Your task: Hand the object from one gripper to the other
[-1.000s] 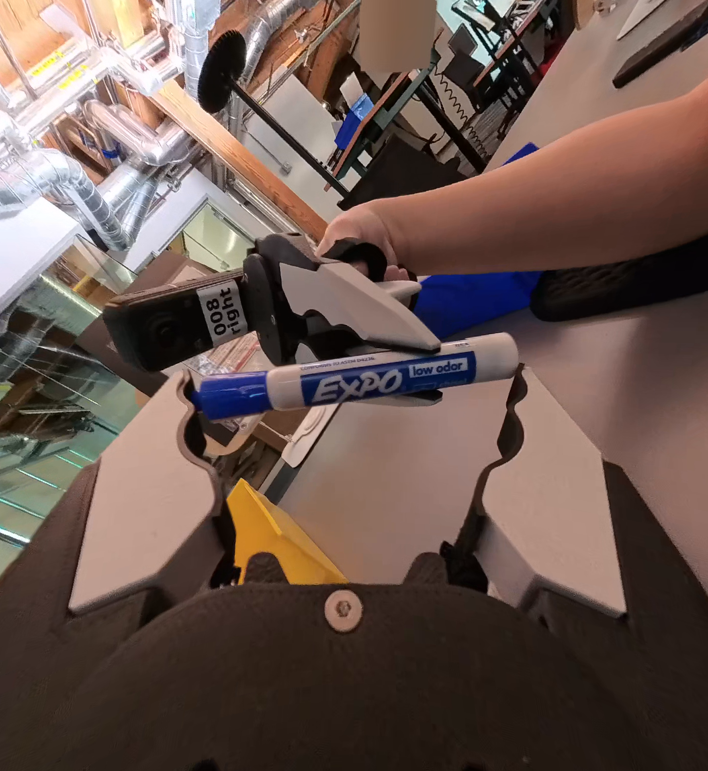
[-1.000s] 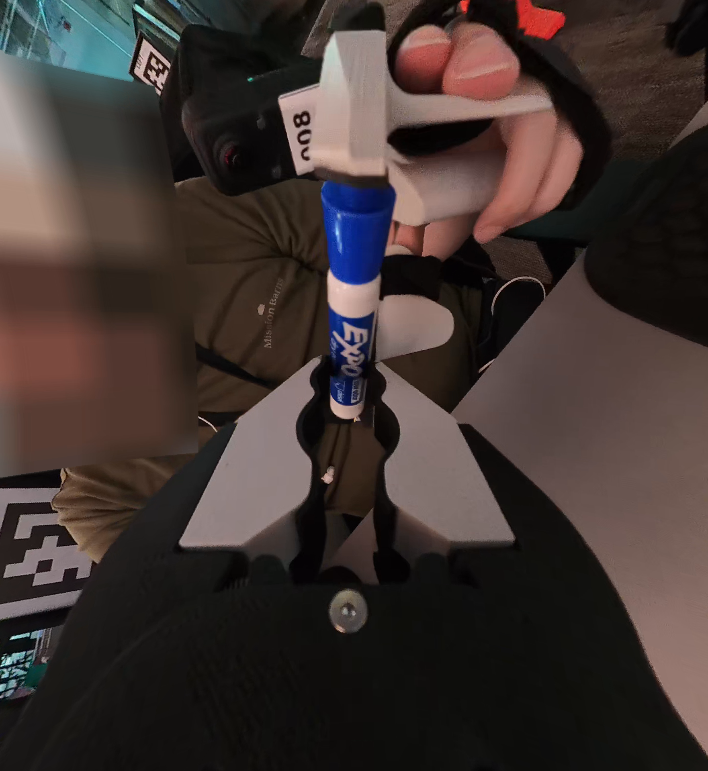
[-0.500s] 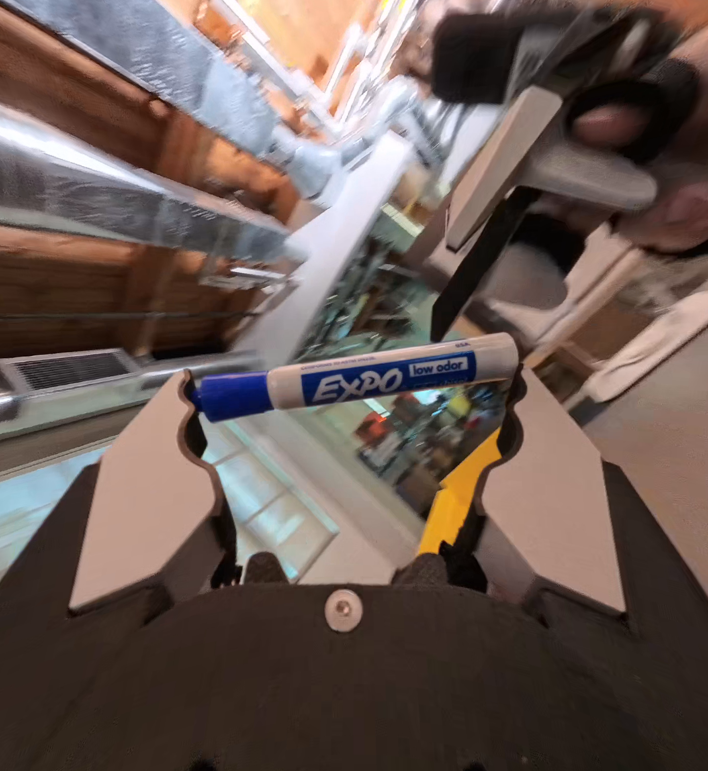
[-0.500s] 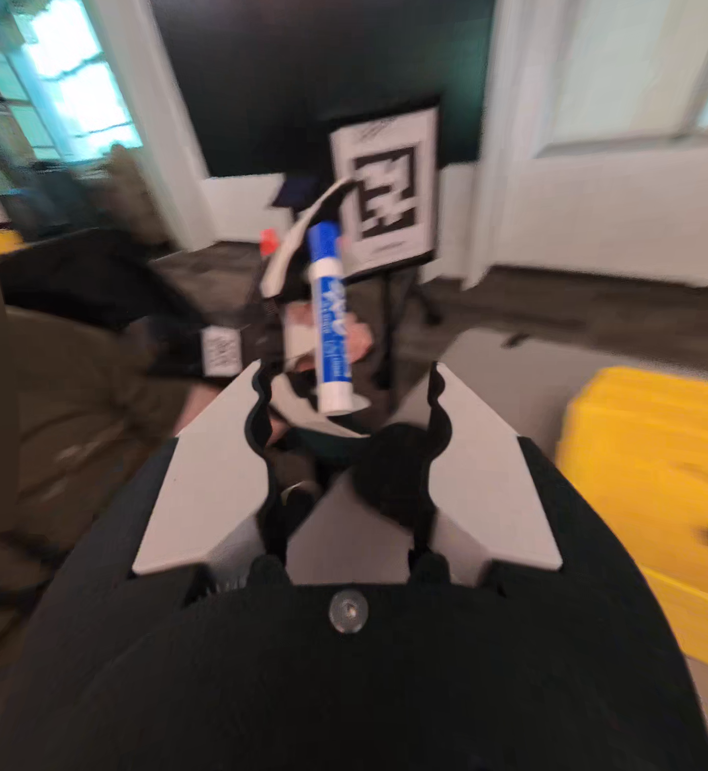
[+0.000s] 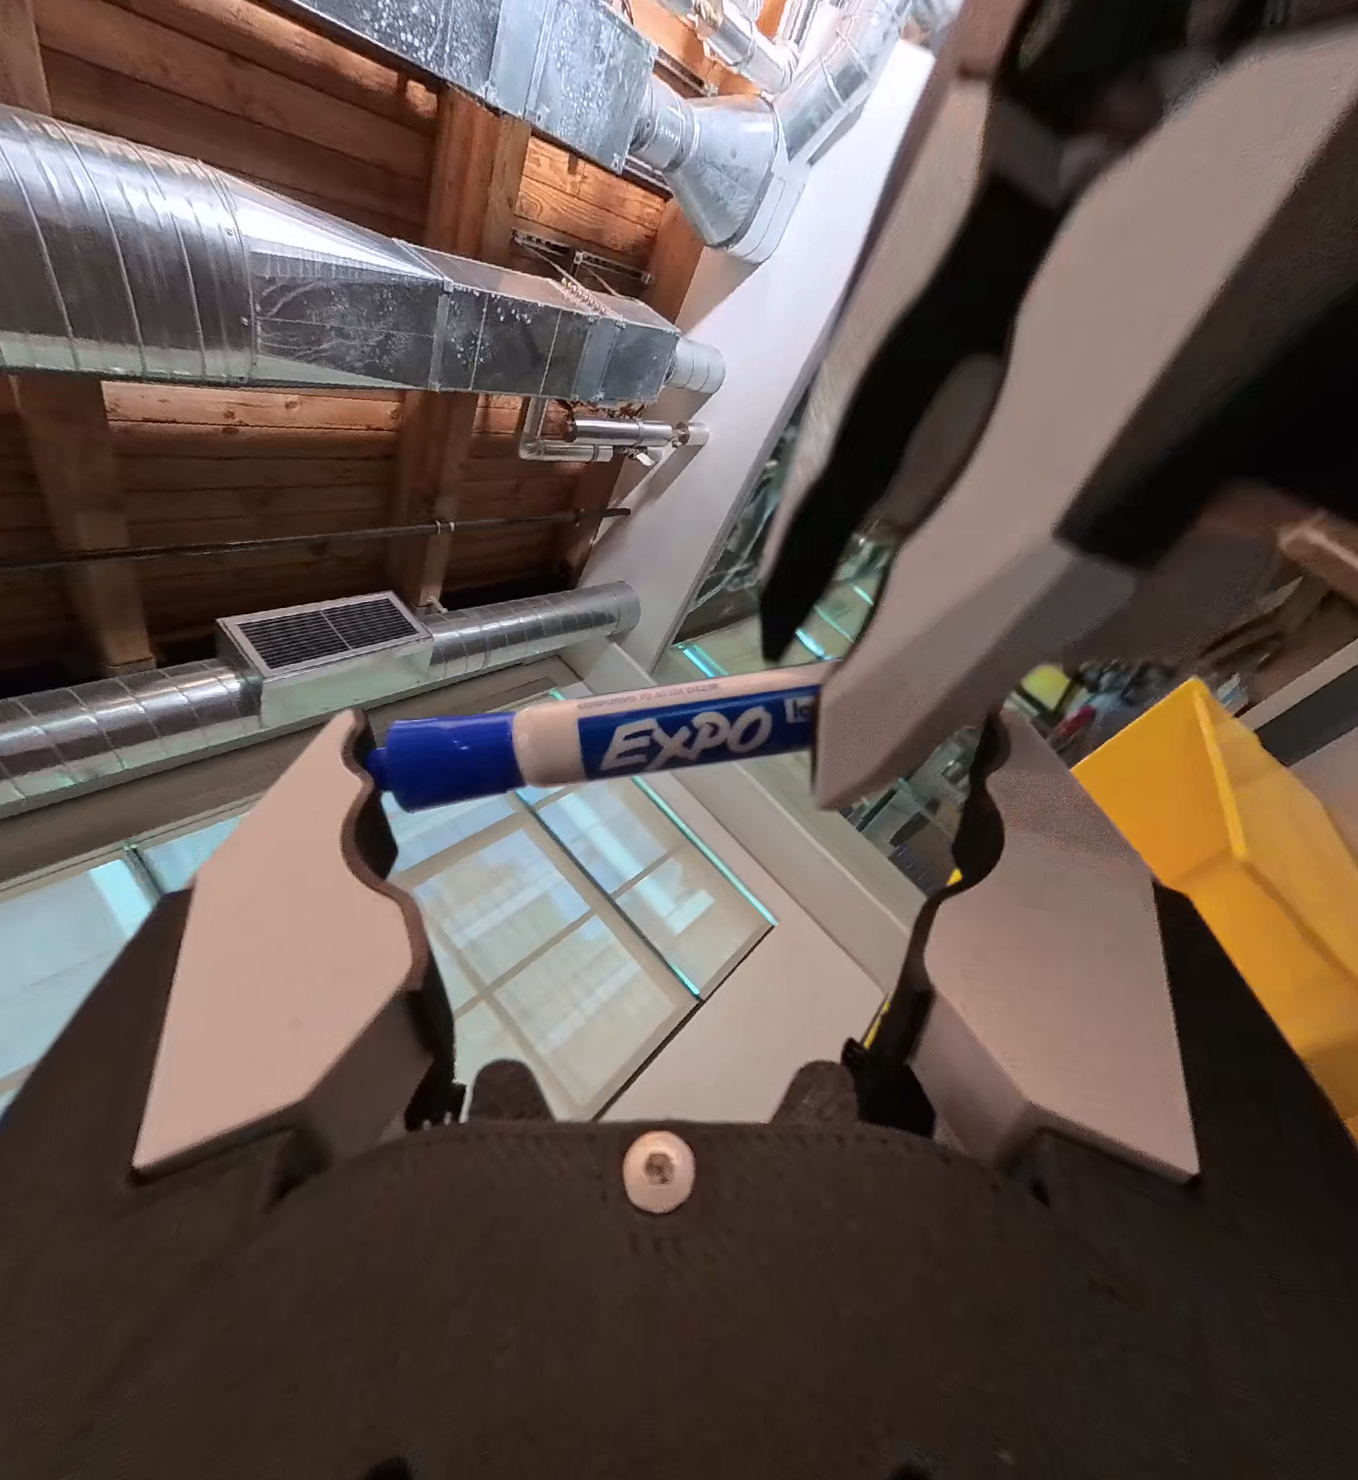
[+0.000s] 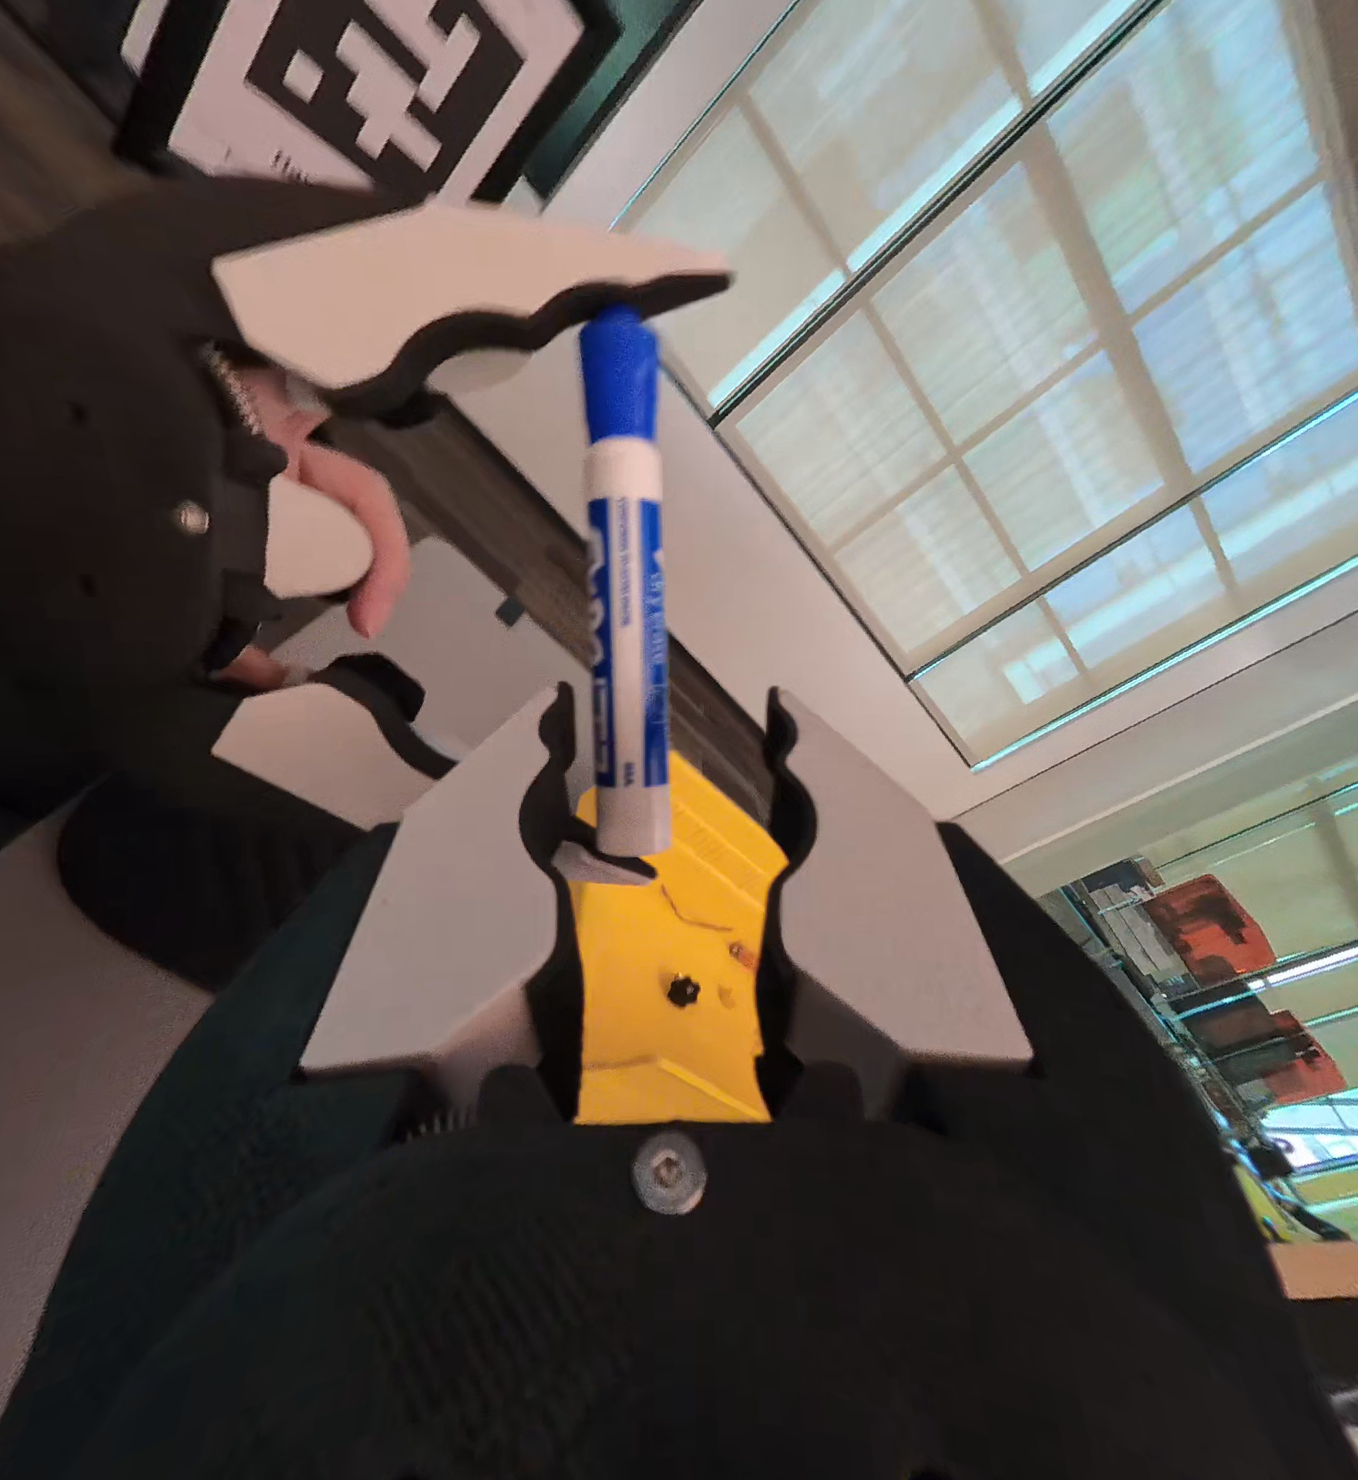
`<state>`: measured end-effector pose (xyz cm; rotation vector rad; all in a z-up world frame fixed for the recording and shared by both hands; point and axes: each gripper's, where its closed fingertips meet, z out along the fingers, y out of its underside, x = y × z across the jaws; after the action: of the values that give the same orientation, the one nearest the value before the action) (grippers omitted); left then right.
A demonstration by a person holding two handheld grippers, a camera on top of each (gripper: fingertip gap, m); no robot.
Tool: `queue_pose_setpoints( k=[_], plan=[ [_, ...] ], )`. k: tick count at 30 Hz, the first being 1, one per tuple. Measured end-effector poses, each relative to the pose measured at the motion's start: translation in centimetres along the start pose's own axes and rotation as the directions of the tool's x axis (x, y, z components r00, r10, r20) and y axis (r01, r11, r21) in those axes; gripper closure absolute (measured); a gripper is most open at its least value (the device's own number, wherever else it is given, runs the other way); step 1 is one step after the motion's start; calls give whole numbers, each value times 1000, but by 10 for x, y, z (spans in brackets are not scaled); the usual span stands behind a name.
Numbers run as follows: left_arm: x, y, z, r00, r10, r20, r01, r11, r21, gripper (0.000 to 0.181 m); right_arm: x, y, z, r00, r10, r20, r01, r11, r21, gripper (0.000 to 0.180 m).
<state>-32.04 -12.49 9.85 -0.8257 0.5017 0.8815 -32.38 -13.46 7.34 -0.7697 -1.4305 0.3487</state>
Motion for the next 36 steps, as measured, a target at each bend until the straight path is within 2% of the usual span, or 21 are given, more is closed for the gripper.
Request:
queue_pose_setpoints(
  k=[2, 5, 7, 9, 11, 13, 16, 19, 22, 24, 26, 27, 29, 31, 33, 35, 36],
  plan=[
    [3, -5, -1, 999, -40, -33, 40, 999, 19, 40, -11, 12, 3, 997, -40, 58, 44, 996, -79, 161],
    [16, -12, -3, 988, -65, -143, 74, 996, 56, 53, 2, 27, -2, 994, -105, 15, 106, 981, -164, 162],
    [25, -14, -7, 965, -93, -244, 111, 992, 62, 77, 22, 40, -10, 972, -230, -44, 214, 948, -234, 161],
    [33, -13, -12, 926, -132, -354, 152, 988, 30, 100, 35, 48, -21, 900, -431, -66, 399, 874, -276, 161],
    [33, -11, -15, 892, -179, -415, 193, 981, -9, 108, 39, 55, -29, 805, -591, -54, 551, 778, -302, 162],
    [31, -11, -18, 852, -228, -471, 235, 971, -43, 115, 44, 62, -32, 742, -668, -58, 616, 714, -332, 162],
    [32, -12, -23, 785, -306, -538, 297, 949, -107, 121, 38, 66, -29, 731, -682, -34, 637, 699, -324, 162],
    [35, -8, -25, 773, -307, -555, 285, 950, -128, 138, 28, 63, -24, 715, -699, -15, 664, 686, -296, 161],
    [45, 1, -26, 767, -265, -584, 217, 964, -153, 144, 21, 61, -20, 699, -715, 5, 685, 667, -292, 161],
    [57, 8, -30, 740, -252, -623, 168, 967, -191, 133, 17, 60, -18, 687, -727, 18, 699, 654, -289, 162],
    [69, 16, -33, 723, -218, -656, 101, 972, -212, 132, 13, 61, -15, 675, -737, 31, 712, 640, -291, 162],
    [71, 19, -33, 732, -185, -655, 65, 977, -203, 138, 10, 61, -14, 666, -745, 38, 721, 629, -290, 162],
    [74, 24, -31, 755, -105, -647, -8, 986, -169, 160, 2, 64, -10, 648, -757, 81, 742, 605, -288, 161],
    [80, 32, -34, 747, -43, -663, -92, 982, -167, 164, -3, 67, -8, 628, -770, 117, 760, 574, -305, 161],
    [79, 44, -32, 756, 9, -654, -168, 969, -180, 164, -7, 67, -7, 639, -759, 128, 755, 585, -297, 161],
    [73, 44, -27, 784, 14, -621, -148, 975, -164, 164, 1, 54, -6, 676, -736, 40, 714, 641, -282, 146],
    [69, 41, -26, 793, -33, -608, -90, 981, -171, 164, 10, 46, -7, 697, -717, -26, 684, 675, -277, 133]
  ],
)
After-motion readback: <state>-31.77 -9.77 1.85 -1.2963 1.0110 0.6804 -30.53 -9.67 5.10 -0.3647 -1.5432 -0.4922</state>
